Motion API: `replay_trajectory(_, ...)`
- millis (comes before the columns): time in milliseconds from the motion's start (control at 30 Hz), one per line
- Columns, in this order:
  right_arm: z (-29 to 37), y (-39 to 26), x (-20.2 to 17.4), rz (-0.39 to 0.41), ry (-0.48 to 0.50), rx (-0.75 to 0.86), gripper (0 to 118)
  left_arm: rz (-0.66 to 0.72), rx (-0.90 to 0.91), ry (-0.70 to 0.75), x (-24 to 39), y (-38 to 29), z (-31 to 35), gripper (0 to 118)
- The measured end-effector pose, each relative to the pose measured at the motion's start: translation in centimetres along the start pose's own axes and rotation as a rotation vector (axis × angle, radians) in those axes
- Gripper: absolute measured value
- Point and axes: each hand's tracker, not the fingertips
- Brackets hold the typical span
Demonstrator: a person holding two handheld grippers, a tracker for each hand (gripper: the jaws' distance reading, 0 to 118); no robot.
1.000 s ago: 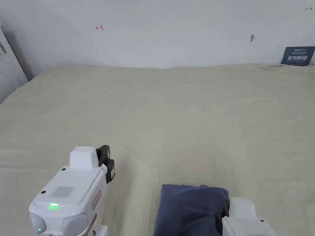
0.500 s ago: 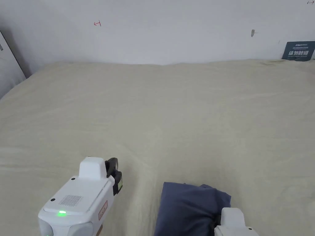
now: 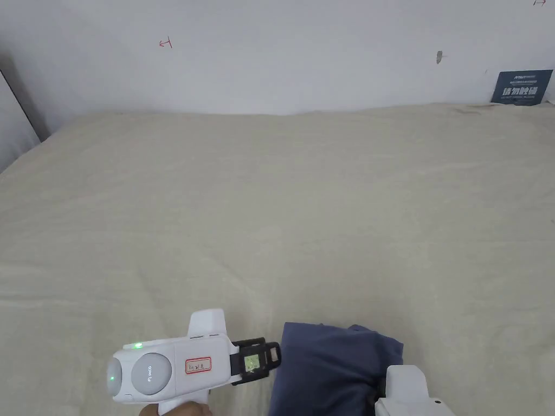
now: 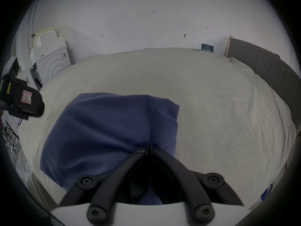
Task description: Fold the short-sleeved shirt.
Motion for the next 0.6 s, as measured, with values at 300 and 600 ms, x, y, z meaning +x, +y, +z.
replay_trajectory(300, -0.3, -0.2, 0.5, -0.002, 0.006, 0.000, 0, -0.061, -0.185, -0.003, -0.8, 0.1, -4.3, 101)
replay_trajectory(600, -0.1, -0.1, 0.4, -0.009, 0.010, 0.000, 0, -0.070, -0.235, -0.074, -1.5, 0.9, -7.1, 99)
